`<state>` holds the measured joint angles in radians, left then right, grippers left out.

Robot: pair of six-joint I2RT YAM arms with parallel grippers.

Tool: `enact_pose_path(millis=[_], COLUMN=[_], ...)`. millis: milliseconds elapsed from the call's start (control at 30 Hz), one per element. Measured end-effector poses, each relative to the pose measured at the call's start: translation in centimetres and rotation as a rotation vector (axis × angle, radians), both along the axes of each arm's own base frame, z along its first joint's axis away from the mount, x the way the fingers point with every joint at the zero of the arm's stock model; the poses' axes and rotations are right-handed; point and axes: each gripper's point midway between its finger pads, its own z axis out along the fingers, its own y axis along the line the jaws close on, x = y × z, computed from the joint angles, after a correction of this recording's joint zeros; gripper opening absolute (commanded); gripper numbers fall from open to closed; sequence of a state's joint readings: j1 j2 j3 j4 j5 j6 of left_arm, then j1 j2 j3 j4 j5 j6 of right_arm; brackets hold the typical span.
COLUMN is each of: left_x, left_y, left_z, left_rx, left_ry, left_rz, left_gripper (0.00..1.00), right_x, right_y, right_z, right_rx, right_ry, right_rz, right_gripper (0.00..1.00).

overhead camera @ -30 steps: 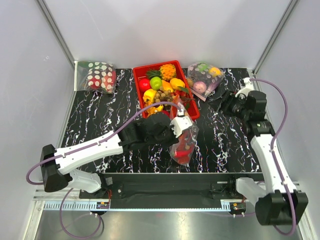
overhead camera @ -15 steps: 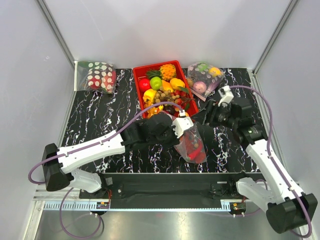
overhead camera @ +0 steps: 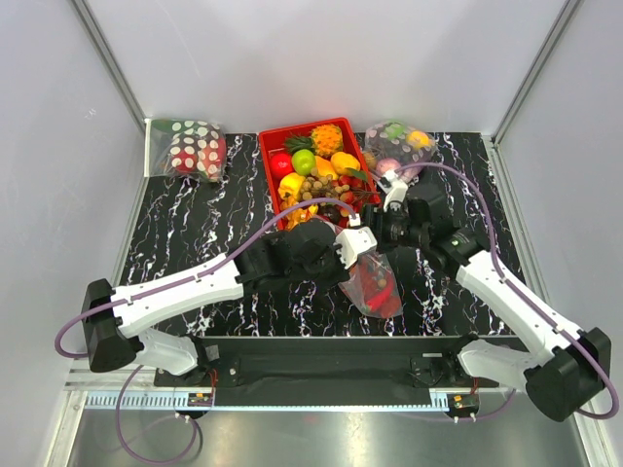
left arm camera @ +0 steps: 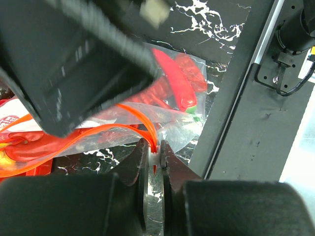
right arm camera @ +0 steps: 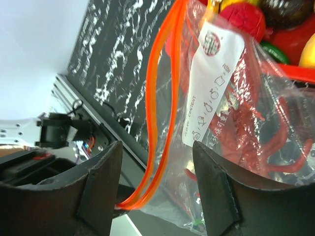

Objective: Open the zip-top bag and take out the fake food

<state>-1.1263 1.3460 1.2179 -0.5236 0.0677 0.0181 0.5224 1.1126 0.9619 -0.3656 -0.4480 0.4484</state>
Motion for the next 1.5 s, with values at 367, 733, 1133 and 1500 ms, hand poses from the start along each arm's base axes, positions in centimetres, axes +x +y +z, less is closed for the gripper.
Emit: enact_pose_path(millis=[367, 733, 1133, 1500], left_x=[0.0, 1.6, 8.9, 10.0], left_y=[0.0, 3.0, 11.3, 8.5], left_z=[0.0, 2.7, 1.1, -0.4], left_rx=[0.002, -0.061, -0.210, -0.272], left_ry=[0.000, -0.057, 0.068, 0.166], left_rz=[0.002, 0.206, 0.717, 0.710], left_gripper=[0.00, 0.62, 0.70, 0.71], right_x=[-0.1, 0.4, -0.8, -1.3], right_y=[1.1, 0.8, 0.1, -0.1], right_z=[-3.3, -3.0, -2.3, -2.5], right_rx=[-0.086, -0.086, -0.062, -0.054], right_ry=[0.064, 0.020, -0.024, -0.027], right_rz=[0.019, -0.011, -0.006, 0.003], right_gripper=[0.10, 0.00, 0.00, 0.00])
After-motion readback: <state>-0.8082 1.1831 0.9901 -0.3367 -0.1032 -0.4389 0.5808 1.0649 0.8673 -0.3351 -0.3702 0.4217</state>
